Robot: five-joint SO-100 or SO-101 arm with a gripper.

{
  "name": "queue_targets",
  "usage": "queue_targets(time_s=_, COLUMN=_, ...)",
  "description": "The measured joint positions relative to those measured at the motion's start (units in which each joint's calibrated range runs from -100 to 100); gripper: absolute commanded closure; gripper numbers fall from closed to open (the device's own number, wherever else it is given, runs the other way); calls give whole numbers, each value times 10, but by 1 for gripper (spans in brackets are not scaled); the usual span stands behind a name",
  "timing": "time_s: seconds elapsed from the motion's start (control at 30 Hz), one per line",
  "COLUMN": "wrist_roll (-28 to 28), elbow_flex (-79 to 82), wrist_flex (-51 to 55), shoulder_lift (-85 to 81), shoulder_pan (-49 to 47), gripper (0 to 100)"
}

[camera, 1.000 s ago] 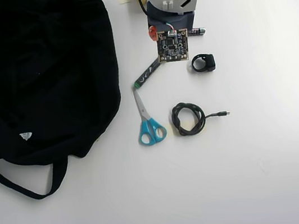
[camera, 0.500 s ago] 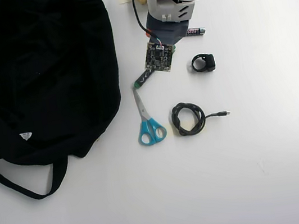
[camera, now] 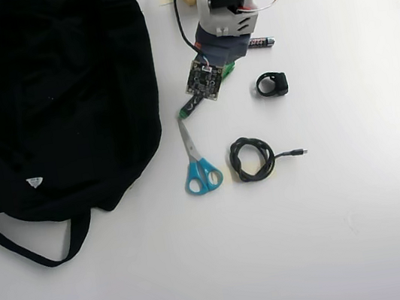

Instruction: Put the green marker into the black bag

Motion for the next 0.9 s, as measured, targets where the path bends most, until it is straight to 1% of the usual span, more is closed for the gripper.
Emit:
queue_targets(time_s=0.17, wrist_roll=-36, elbow_flex=24, wrist_flex=-33, shoulder_lift=0, shoulder_pan=0, gripper=97)
queue_targets(time_s=0.33, wrist_roll=-57, elbow_flex=40, wrist_flex=-67, shoulder_lift=0, shoulder_pan=0, gripper=96)
queue_targets(time_s=0.4, wrist_roll=-62, elbow_flex=46, wrist_flex=-79, shoulder_lift=0, shoulder_pan=1, gripper=94)
queue_targets(time_s=0.63, wrist_roll=-63, elbow_flex=72, wrist_flex=-109, shoulder_lift=0, shoulder_pan=21, gripper=79)
queue_targets(time_s=0.8, wrist_roll=-63, elbow_flex=90, wrist_flex=-115, shoulder_lift=0, shoulder_pan=34, gripper=74)
queue_targets(time_s=0.9, wrist_roll=-63, elbow_flex=96, wrist_flex=-141, shoulder_lift=0, shoulder_pan=39, gripper=73)
